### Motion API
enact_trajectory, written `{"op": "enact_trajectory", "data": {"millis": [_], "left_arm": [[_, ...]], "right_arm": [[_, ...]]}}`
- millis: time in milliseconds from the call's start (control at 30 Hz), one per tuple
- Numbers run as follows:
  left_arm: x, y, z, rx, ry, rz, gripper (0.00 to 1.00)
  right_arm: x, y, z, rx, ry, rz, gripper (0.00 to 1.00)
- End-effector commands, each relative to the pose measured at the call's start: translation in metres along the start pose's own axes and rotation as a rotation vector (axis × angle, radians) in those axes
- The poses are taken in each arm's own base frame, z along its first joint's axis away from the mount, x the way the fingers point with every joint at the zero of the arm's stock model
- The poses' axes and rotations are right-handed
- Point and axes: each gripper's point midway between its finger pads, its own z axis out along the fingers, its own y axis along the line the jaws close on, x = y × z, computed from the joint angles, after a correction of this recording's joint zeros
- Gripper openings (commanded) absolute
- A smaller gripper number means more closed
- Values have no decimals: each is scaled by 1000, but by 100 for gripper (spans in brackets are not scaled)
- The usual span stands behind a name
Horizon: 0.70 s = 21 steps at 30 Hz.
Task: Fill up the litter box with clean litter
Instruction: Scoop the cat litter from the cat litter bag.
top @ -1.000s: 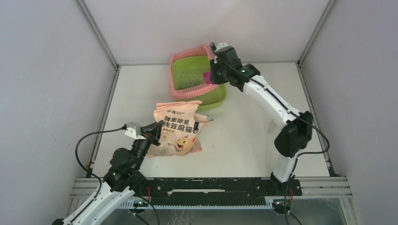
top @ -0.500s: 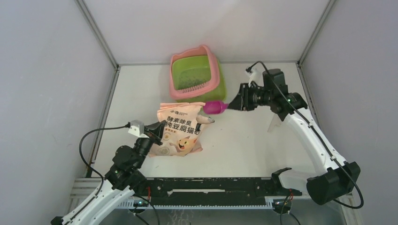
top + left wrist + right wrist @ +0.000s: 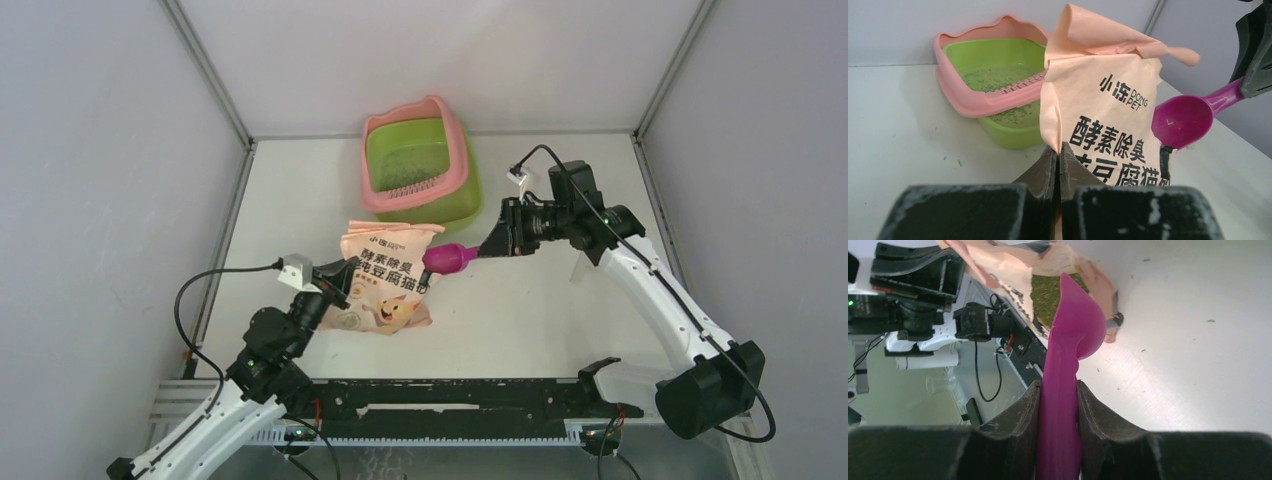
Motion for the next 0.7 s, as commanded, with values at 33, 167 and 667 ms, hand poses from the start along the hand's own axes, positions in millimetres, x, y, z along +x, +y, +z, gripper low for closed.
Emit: {"op": "enact_trajectory", "data": {"millis": [33, 167, 667], "left_arm": [[-70, -19, 1, 70, -203, -66, 0], [-71, -20, 2, 73, -205, -65, 0], [-74, -35, 8, 142, -231, -132, 0]], "right_arm": [[1, 42, -8, -159, 4, -50, 0], [13, 53, -3, -212, 69, -32, 0], [29, 9, 127, -102, 256, 123, 0]]}}
